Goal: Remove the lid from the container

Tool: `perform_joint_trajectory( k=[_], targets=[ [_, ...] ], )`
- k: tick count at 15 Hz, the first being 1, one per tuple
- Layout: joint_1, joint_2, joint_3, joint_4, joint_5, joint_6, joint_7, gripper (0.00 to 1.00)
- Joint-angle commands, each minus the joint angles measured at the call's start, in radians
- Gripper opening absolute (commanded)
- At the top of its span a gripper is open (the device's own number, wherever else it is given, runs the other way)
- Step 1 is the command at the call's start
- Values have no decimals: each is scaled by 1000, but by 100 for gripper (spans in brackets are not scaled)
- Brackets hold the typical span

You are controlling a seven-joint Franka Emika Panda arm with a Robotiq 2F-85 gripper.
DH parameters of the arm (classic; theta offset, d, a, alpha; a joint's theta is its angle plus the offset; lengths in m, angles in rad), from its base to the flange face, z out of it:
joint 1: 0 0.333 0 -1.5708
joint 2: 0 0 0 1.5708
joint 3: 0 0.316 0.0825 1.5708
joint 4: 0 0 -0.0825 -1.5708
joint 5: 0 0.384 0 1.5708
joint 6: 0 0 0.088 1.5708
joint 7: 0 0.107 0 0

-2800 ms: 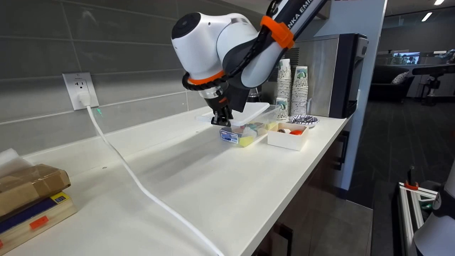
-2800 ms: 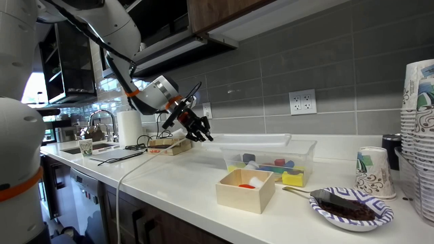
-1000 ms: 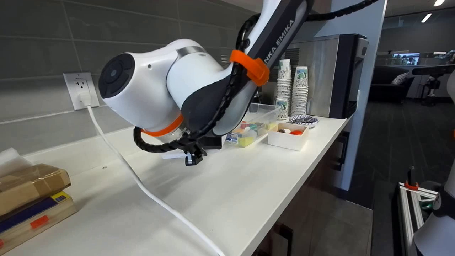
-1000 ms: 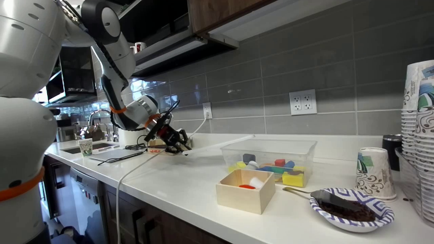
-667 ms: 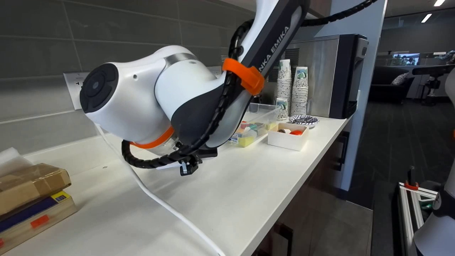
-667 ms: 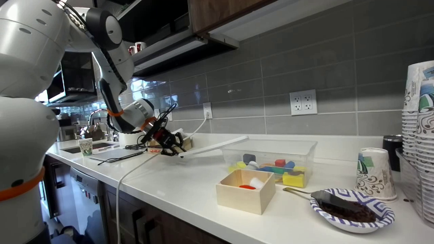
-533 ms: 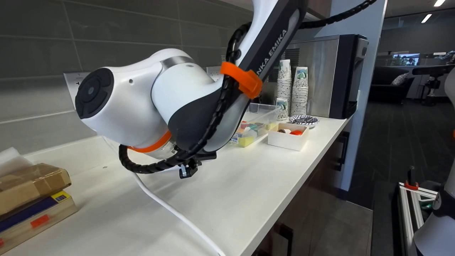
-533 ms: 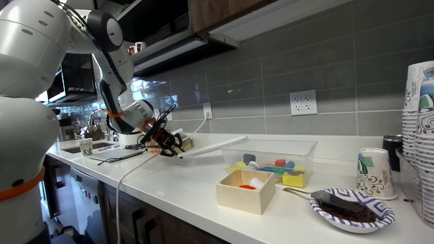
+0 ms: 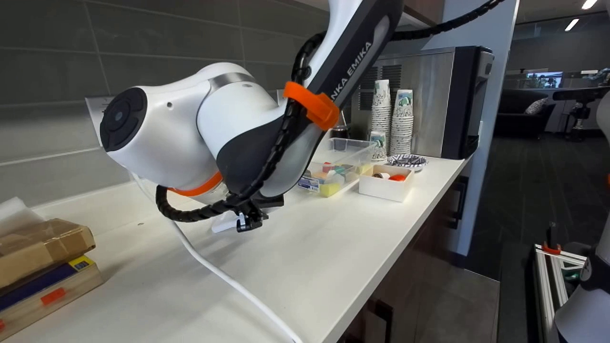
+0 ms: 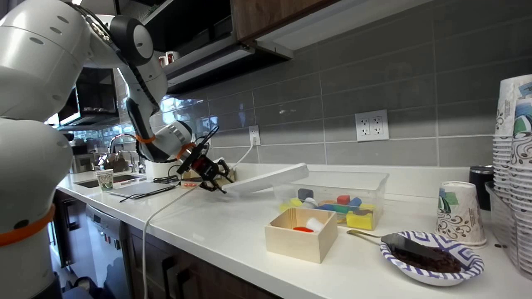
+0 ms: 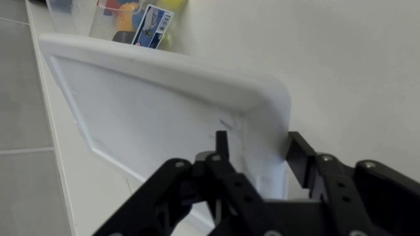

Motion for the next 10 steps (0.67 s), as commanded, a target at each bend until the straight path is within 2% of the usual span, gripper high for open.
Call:
perform_joint_trajectory(
  k=[1,3,4,10],
  targets=[
    [-14,5,-2,34,26,-19,-33,82],
    [-22,0,-2,36,33,-17,-39,97],
    [-26,-4,-3,37,35,-16,-41,100],
    [-44,-22,-3,38,61,-11,-53,100]
  ],
)
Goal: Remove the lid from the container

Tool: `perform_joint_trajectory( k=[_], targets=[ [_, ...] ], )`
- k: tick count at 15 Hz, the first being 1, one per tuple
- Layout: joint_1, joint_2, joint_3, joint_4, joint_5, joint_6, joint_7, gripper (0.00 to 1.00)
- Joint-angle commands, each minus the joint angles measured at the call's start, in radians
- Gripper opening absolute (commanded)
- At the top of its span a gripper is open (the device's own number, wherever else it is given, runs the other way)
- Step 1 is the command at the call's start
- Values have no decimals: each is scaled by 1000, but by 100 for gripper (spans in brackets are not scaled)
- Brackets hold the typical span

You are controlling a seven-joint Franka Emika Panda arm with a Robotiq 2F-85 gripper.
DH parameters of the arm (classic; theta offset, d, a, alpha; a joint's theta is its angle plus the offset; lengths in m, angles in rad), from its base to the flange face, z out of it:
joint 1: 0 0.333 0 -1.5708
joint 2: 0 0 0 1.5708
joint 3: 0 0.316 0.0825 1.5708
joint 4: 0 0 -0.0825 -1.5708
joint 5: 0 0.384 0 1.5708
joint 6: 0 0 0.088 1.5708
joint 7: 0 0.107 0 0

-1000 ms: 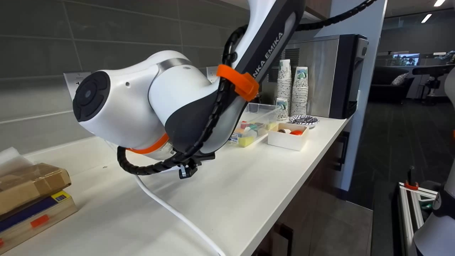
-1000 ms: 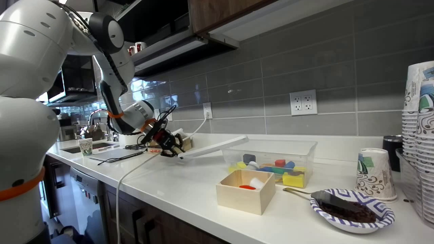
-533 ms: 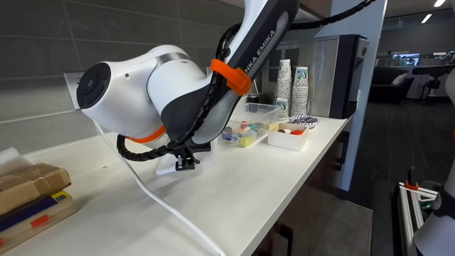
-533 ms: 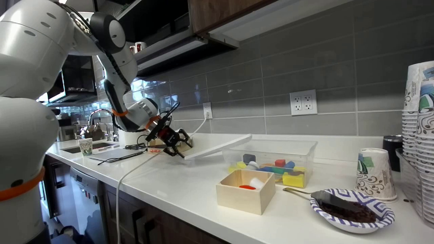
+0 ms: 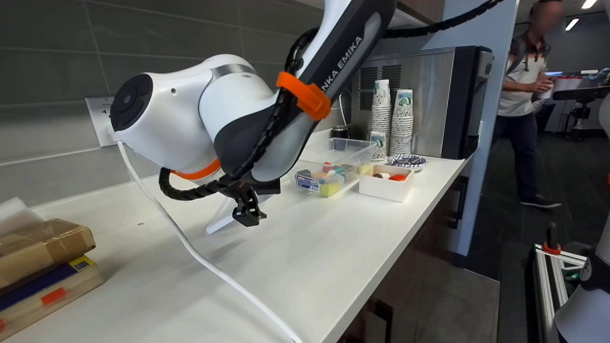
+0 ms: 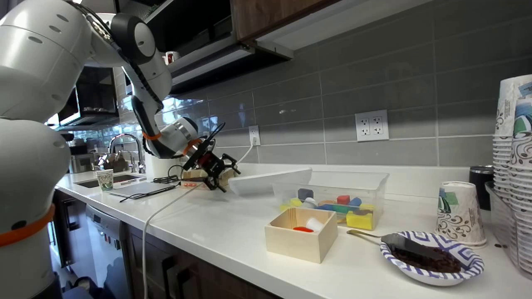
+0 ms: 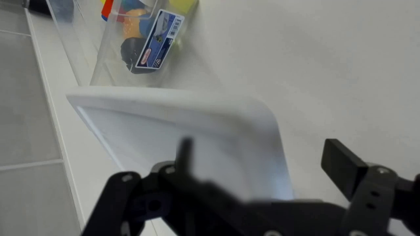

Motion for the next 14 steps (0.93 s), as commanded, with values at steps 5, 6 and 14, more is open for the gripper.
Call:
perform_joint_trajectory(
  k=[5,6,14],
  targets=[
    [-27,-49,6,2,115,-17,-95,100],
    [-29,-56,6,-1,133,-21,-111,100],
    [-54,-155,3,-69,256,-52,-222,100]
  ],
)
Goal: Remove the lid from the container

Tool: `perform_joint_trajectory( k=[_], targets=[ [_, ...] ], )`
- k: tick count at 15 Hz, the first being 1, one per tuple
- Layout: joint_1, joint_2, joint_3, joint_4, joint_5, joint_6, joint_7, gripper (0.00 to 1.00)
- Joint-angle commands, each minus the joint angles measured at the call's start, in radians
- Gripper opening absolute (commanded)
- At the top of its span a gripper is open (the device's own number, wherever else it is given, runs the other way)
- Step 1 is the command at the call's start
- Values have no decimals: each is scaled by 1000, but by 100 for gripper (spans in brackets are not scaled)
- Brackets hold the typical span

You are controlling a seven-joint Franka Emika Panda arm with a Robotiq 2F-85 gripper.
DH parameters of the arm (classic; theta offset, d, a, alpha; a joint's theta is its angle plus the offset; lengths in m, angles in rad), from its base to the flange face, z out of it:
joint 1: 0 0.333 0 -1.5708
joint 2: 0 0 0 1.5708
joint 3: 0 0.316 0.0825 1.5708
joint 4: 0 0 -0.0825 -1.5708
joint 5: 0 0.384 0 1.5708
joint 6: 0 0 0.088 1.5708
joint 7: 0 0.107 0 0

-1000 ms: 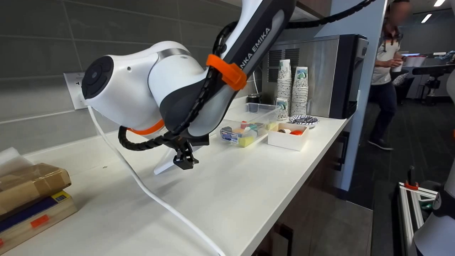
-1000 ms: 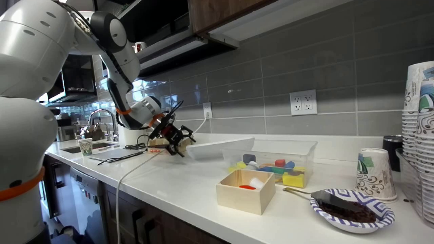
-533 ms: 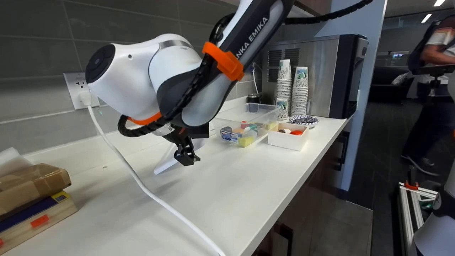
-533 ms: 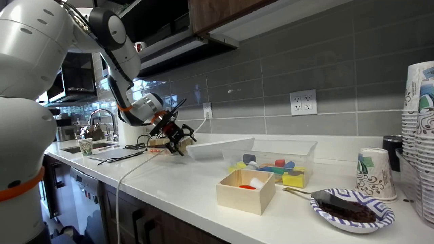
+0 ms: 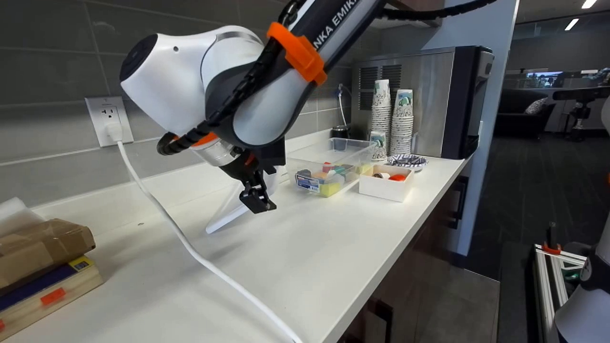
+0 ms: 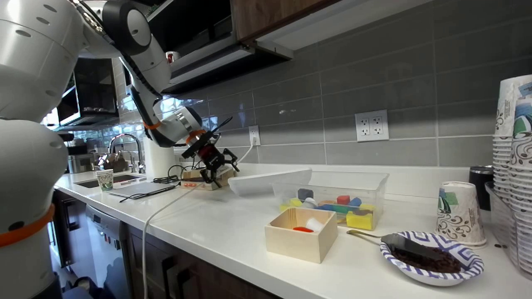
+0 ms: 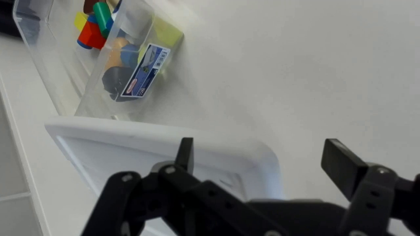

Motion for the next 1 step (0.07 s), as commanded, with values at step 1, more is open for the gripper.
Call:
perform_joint_trajectory(
  k=[1],
  targets=[
    [-20,-86,4,-70,60,-6,-51,100]
  ],
)
